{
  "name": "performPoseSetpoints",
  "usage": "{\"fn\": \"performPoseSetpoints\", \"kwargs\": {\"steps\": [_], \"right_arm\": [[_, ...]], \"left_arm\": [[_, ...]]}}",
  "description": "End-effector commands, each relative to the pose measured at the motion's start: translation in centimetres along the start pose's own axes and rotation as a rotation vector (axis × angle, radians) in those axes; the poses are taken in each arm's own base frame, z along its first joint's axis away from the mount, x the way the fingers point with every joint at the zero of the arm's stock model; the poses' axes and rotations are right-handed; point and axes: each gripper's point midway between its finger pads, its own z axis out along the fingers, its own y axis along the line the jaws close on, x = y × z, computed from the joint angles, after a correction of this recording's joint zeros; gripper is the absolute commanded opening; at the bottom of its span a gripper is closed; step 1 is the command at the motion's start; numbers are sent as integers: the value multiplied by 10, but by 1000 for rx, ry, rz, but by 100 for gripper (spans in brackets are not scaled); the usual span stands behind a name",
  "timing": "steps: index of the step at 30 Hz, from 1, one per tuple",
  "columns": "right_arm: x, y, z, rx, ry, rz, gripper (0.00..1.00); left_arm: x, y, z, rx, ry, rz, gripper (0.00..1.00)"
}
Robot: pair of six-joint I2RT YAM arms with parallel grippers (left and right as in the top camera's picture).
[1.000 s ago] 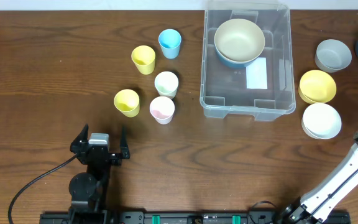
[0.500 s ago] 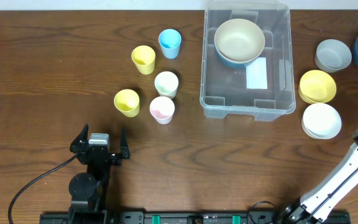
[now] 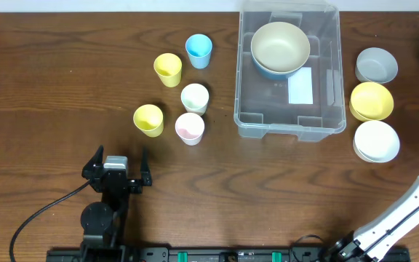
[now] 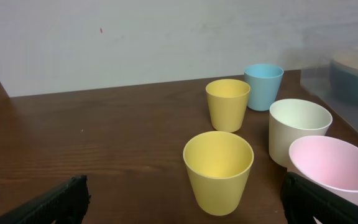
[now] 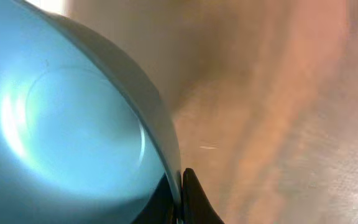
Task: Pack container
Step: 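Place the dark blue bowl into the container over the beige bowl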
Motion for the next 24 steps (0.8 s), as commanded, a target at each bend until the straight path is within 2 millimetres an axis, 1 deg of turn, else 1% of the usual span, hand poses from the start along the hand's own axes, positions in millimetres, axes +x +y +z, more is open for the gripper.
{"fn": "performPoseSetpoints", "kwargs": {"steps": [1, 2, 3, 4, 5, 6, 8, 9, 10, 11, 15, 17, 18, 21, 24], "right_arm": [[6, 153, -146, -402, -70, -201, 1], [29, 181, -169, -485, -29, -263, 1], [53, 203, -186, -544, 8, -323, 1], [82, 221, -200, -583, 47, -396, 1], [110, 235, -208, -587, 71, -469, 1], [134, 242, -210, -569, 90, -522, 1], [188, 256, -203, -518, 135, -638, 1], [211, 261, -197, -500, 154, -689, 1], [234, 265, -189, -476, 173, -728, 1], [262, 269, -177, -445, 195, -766, 1], [342, 274, -137, -366, 273, -851, 1], [362, 266, -115, -288, 278, -848, 1], [369, 261, -103, -247, 278, -841, 1], [381, 246, -78, -187, 314, -835, 1], [385, 233, -65, -141, 345, -822, 1]], "left_arm": [[17, 2, 1, -14, 52, 12, 98], [17, 2, 1, -14, 52, 11, 98], [17, 2, 1, -14, 52, 12, 98], [17, 2, 1, -14, 52, 12, 98], [17, 2, 1, -14, 52, 11, 98], [17, 2, 1, -14, 52, 11, 98], [17, 2, 1, -14, 52, 12, 98], [17, 2, 1, -14, 52, 12, 98], [17, 2, 1, -14, 52, 11, 98], [17, 2, 1, -14, 52, 12, 98], [17, 2, 1, -14, 52, 11, 98], [17, 2, 1, -14, 52, 12, 98], [17, 2, 1, -14, 52, 12, 98], [17, 2, 1, -14, 52, 12, 98], [17, 2, 1, -14, 52, 12, 98]]}}
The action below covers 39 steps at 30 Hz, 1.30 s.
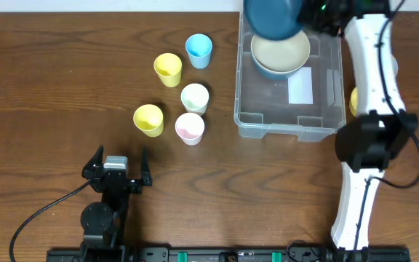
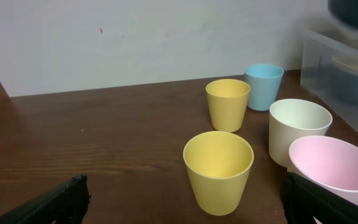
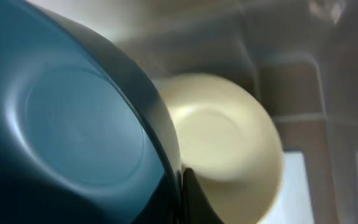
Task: Pack container
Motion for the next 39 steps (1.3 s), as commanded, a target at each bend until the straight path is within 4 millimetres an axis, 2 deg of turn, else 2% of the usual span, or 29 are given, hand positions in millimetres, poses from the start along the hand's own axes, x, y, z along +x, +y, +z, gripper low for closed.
{"fn": "performPoseSetpoints", "kwargs": {"steps": [1, 8, 15, 19, 23, 25, 27, 30, 32, 34, 36, 39], "right_arm": [[-11, -11, -13, 49, -45, 37, 1], [2, -33, -12, 126, 10, 57, 1], [19, -45, 11, 139, 68, 67, 4], [28, -48, 26, 124, 92, 71, 18], [27, -47, 31, 107, 87, 29, 64], [15, -43, 20, 106, 46, -6, 76], [-3, -35, -4, 100, -19, -32, 83], [-42, -24, -69, 98, -180, -52, 99], [-63, -29, -120, 120, -285, -34, 99], [-73, -53, -166, 186, -358, 28, 99], [-70, -93, -198, 274, -369, 108, 99], [-52, -158, -208, 371, -276, 215, 99]], "left_arm": [[17, 2, 1, -14, 52, 12, 98], [17, 2, 1, -14, 52, 12, 98], [17, 2, 1, -14, 52, 12, 98], [17, 2, 1, -14, 52, 11, 98], [17, 2, 1, -14, 52, 12, 98], [17, 2, 1, -14, 52, 12, 98], [17, 2, 1, -14, 52, 11, 98], [17, 2, 1, -14, 52, 12, 98], [17, 2, 1, -14, 52, 12, 98], [17, 2, 1, -14, 52, 12, 98], [17, 2, 1, -14, 52, 12, 98], [17, 2, 1, -14, 52, 12, 98]]}}
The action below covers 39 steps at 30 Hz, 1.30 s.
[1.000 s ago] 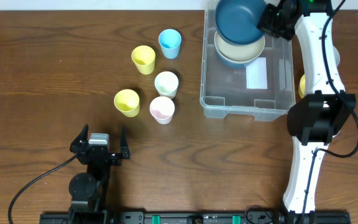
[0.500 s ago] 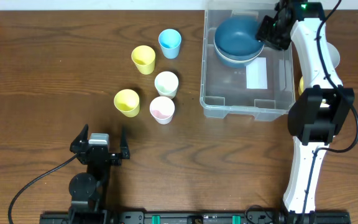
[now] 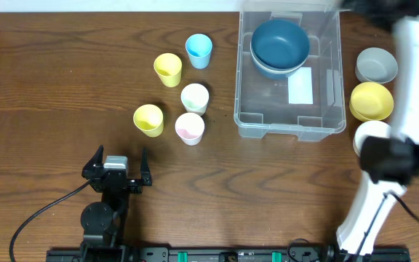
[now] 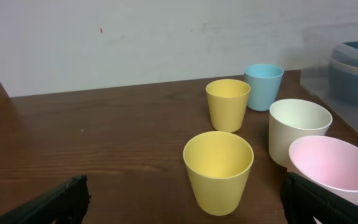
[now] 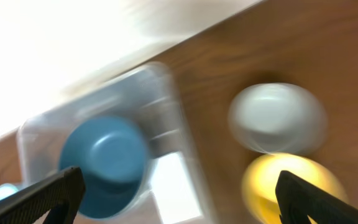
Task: Pack container
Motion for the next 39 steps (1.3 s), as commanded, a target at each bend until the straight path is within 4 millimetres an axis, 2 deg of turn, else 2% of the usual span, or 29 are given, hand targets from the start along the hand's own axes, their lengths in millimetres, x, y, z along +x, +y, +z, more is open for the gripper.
{"fn": "performPoseSetpoints", "kwargs": {"steps": [1, 3, 6, 8, 11, 17, 23, 27, 32, 39], "right_arm": [[-2, -82, 3, 166, 48, 90, 99], [10, -109, 19, 171, 133, 110, 99], [30, -139, 49, 144, 243, 137, 98], [42, -153, 72, 129, 288, 125, 97], [56, -163, 104, 106, 322, 89, 97], [75, -174, 155, 103, 336, 83, 97], [84, -177, 190, 99, 345, 74, 96], [84, -173, 207, 90, 331, 61, 94], [97, -168, 226, 88, 353, 57, 93], [112, -177, 243, 114, 388, 63, 93]], "left_arm": [[17, 2, 1, -14, 52, 12, 98], [17, 2, 1, -14, 52, 12, 98], [17, 2, 1, -14, 52, 12, 98], [17, 2, 1, -14, 52, 12, 98], [17, 2, 1, -14, 52, 12, 98], [17, 2, 1, -14, 52, 12, 98], [17, 2, 1, -14, 52, 12, 98], [17, 2, 1, -14, 52, 12, 98], [17, 2, 1, -14, 52, 12, 98], [17, 2, 1, -14, 52, 11, 98]]}}
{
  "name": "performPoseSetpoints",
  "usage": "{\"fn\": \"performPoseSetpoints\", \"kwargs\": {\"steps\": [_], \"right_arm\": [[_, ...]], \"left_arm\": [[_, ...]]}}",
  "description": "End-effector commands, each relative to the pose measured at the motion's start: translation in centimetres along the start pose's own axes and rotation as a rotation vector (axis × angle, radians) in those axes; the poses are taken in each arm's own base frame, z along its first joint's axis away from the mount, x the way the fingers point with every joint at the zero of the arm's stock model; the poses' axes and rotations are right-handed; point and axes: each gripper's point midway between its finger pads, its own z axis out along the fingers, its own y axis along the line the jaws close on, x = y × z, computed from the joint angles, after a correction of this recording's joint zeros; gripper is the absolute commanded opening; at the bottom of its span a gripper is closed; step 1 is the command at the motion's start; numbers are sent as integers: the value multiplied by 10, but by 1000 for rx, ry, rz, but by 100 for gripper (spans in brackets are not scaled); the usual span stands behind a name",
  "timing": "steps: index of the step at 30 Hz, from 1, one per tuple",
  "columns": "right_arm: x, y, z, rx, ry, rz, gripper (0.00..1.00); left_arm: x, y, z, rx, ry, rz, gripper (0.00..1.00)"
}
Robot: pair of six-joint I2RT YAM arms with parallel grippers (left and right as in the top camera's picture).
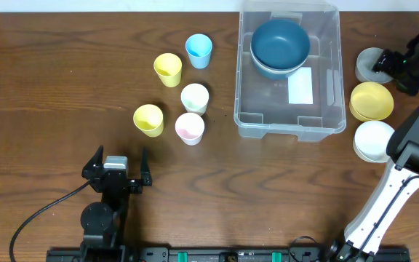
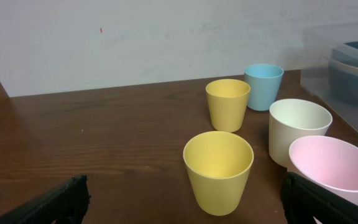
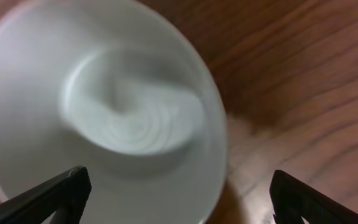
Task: Pack container
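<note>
The clear container point(image 1: 288, 109) holds a dark blue bowl point(image 1: 280, 41) nested on top of another bowl. To its right lies a grey bowl point(image 1: 369, 65), which fills the right wrist view point(image 3: 135, 118). My right gripper point(image 1: 390, 67) hovers close over it, open, with one finger on each side point(image 3: 48, 196). A yellow bowl point(image 1: 372, 100) and a white bowl point(image 1: 375, 140) lie nearer on the right. My left gripper point(image 1: 115, 169) rests open at the front left, facing the cups.
Several cups stand left of the container: blue point(image 1: 198, 49), yellow point(image 1: 167, 69), cream point(image 1: 194, 97), a second yellow point(image 1: 148, 119) and pink point(image 1: 189, 128). The nearest yellow cup point(image 2: 218, 168) is just ahead of the left fingers point(image 2: 61, 199).
My right gripper was open high above the table's back right. Now it is low over the grey bowl, still open. The left arm and the cups have not moved.
My right gripper held the dark blue bowl at the far right edge. Then it held the bowl over the cream bowl in the container. Later the blue bowl lay nested in that bowl and the gripper was open. Now the gripper is over the grey bowl.
</note>
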Motion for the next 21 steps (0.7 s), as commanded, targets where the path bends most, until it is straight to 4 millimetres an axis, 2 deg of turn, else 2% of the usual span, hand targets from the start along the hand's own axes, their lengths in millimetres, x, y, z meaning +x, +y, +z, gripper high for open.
{"fn": "performPoseSetpoints", "kwargs": {"steps": [1, 5, 11, 13, 17, 18, 20, 21], "right_arm": [[5, -6, 12, 13, 22, 6, 92], [4, -11, 14, 19, 22, 14, 78], [-1, -25, 12, 30, 6, 76, 31], [-3, -32, 11, 31, 4, 96, 20], [-6, -46, 6, 29, -1, 127, 2], [-7, -47, 4, 29, -6, 130, 1], [-17, -47, -11, 12, -35, 131, 1], [-26, -43, -26, -13, -65, 124, 1]], "left_arm": [[17, 2, 1, -14, 52, 11, 98], [17, 2, 1, -14, 52, 12, 98], [17, 2, 1, -14, 52, 11, 98], [17, 2, 1, -14, 52, 12, 98], [17, 2, 1, -14, 52, 12, 98], [17, 2, 1, -14, 52, 12, 98], [17, 2, 1, -14, 52, 11, 98], [17, 2, 1, -14, 52, 12, 98]]}}
